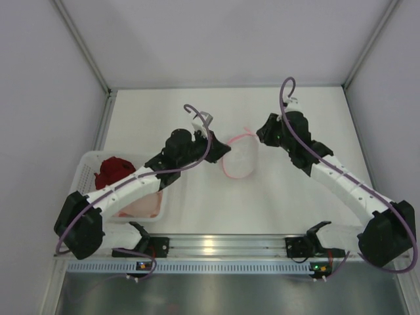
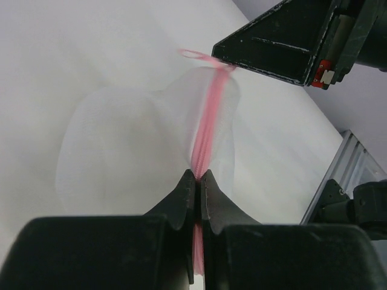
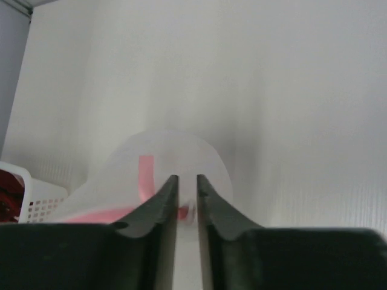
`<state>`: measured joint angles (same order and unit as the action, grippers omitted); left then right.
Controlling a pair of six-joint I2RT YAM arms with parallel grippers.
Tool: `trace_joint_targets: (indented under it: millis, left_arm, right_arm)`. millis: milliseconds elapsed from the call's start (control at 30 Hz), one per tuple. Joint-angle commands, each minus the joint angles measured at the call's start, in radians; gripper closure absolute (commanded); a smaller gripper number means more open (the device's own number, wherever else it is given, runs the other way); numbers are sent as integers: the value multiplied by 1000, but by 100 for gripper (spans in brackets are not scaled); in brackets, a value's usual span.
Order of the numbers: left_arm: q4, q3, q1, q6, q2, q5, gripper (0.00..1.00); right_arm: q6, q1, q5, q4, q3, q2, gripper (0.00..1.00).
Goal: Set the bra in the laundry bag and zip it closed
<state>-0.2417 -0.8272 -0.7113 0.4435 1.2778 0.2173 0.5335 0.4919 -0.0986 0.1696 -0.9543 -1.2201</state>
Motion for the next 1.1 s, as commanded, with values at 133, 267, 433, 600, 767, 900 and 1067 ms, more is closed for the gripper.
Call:
trace_joint_targets:
  millis: [133, 267, 433, 600, 767, 900, 1067]
  left_arm:
    - [-122, -72, 24, 170, 23, 19, 100]
    - [-122, -150, 41, 244, 72, -18, 100]
    - [-105, -257, 62, 330, 143, -110, 100]
    - [-137, -293, 78, 420, 178, -162, 100]
    - [-148, -279, 108, 575, 196, -206, 100]
    - [-151, -262, 115, 624, 201, -254, 100]
    - [-203, -227, 116, 711, 195, -282, 100]
  right_arm:
    - [-33, -70, 54, 194, -171, 31, 32]
    - [-44, -137, 137, 209, -179, 60, 20]
    - [20, -199, 264, 90, -26, 94, 19]
    - [135, -204, 358, -62, 118, 93, 11]
    - [232, -211, 320, -135, 146, 94, 9]
    - [336, -211, 260, -284, 228, 129, 9]
    - [495, -216, 214, -426, 302, 105, 12]
